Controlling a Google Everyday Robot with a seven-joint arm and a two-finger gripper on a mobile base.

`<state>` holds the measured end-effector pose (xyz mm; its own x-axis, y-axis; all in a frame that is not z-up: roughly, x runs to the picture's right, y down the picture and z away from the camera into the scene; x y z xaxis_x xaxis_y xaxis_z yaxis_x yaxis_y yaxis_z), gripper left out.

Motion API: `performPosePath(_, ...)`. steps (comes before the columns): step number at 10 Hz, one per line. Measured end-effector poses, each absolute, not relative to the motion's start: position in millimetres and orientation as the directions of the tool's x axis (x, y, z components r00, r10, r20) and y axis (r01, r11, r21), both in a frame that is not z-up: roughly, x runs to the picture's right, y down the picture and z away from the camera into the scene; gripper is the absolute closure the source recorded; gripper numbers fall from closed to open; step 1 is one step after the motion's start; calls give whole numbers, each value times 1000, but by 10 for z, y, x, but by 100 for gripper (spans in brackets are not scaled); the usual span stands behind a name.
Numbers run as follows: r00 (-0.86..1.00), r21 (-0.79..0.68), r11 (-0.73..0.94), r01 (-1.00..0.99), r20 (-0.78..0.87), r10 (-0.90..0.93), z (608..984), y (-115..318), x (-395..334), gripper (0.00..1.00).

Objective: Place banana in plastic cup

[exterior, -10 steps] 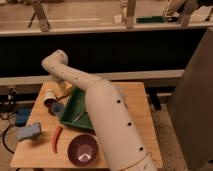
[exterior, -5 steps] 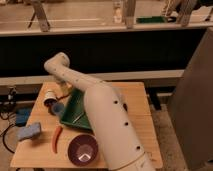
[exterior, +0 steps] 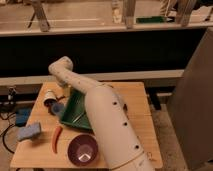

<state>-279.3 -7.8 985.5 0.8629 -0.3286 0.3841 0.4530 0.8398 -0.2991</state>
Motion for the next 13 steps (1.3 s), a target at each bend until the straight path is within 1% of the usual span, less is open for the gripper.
performPosePath(1,861,-308,835,455,391,-325,9893,-47,-2784,20)
performPosePath(2,860,-317,831,456,397,-321,9919,-20,-2778,25)
performPosePath(3,860,-325,829,456,400,-316,9938,1,-2770,32)
performPosePath(4,861,-333,826,455,403,-311,9962,21,-2752,44)
performPosePath(9,870,-345,830,438,394,-296,9999,61,-2693,92)
performPosePath(10,872,-341,833,435,390,-296,9993,54,-2695,99)
performPosePath(13,869,-296,851,435,385,-310,9869,-86,-2708,100)
